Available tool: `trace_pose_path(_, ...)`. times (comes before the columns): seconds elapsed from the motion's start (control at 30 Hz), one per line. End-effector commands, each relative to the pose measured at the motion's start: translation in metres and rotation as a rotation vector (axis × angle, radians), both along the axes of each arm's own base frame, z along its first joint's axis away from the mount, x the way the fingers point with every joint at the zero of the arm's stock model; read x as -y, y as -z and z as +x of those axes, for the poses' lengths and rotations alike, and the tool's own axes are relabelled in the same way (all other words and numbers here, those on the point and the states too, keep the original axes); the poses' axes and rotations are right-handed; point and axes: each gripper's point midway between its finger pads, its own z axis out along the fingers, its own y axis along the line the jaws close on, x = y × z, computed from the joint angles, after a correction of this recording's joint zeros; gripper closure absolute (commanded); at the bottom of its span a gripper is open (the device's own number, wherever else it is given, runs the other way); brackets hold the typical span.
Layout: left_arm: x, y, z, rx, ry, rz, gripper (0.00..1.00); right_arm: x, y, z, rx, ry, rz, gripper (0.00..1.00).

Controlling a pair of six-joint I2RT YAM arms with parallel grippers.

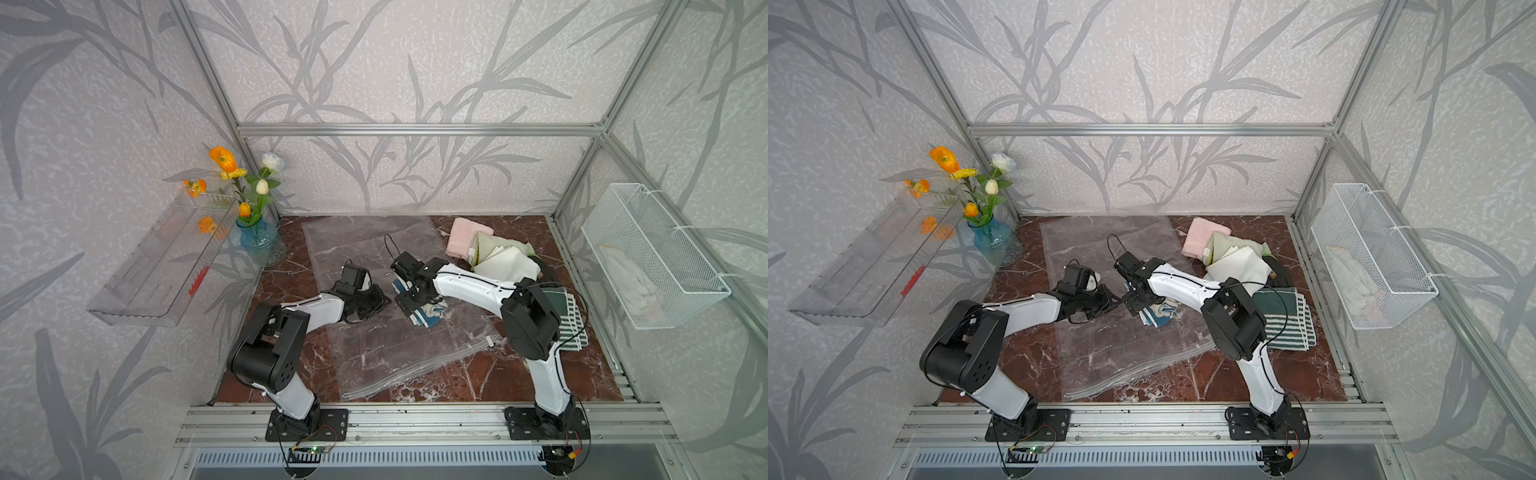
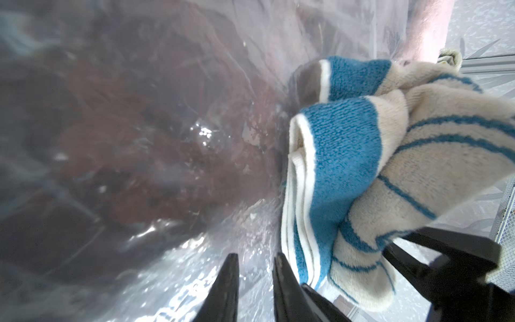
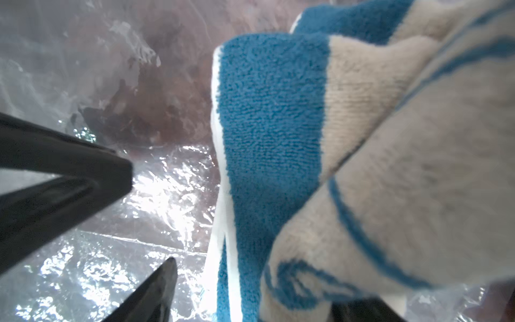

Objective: Place the folded towel into the vacuum bag
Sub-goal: Pick up the towel from the vacuum bag.

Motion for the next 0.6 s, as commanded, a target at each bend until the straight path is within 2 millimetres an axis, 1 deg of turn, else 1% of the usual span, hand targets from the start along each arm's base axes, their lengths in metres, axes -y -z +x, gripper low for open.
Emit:
trace_pose_path(0.0,-0.017,0.006,-0.017,-0.031,0.024,0.092,0.76,0.030,0.056,-0.017,-0.132,-0.032,-0.215,0.14)
trace_pose_path(0.07,-0.021,0.010,-0.018,-0.036,0.023,0.112,0.76,0.035,0.071,-0.021,-0.179,-0.037,-0.270,0.15)
trace_pose_path(0.17,-0.025,0.019,-0.021,-0.055,0.014,0.124,0.76,0.041,0.090,-0.032,-0.245,-0.030,-0.306,0.24)
trace_pose_path(0.27,-0.028,0.026,-0.023,-0.072,0.008,0.136,0.76,0.048,0.100,-0.036,-0.269,-0.016,-0.321,0.40)
trace_pose_path(0.33,-0.030,0.027,-0.024,-0.077,0.005,0.148,0.76,0.054,0.100,-0.034,-0.279,0.001,-0.333,0.57)
trace_pose_path(0.4,-0.033,0.027,-0.025,-0.079,0.004,0.166,0.76,0.061,0.092,-0.024,-0.247,0.016,-0.350,0.71)
trace_pose_path(0.47,-0.035,0.024,-0.025,-0.075,0.010,0.186,0.76,0.067,0.073,-0.006,-0.175,0.025,-0.364,0.78)
trace_pose_path(0.5,-0.036,0.023,-0.026,-0.073,0.014,0.196,0.76,0.068,0.059,0.003,-0.142,0.025,-0.350,0.80)
trace_pose_path(0.53,-0.037,0.021,-0.026,-0.068,0.016,0.202,0.76,0.064,0.045,0.009,-0.119,0.010,-0.315,0.79)
trace_pose_path(0.57,-0.038,0.020,-0.026,-0.068,0.018,0.206,0.76,0.059,0.037,0.011,-0.112,0.000,-0.277,0.76)
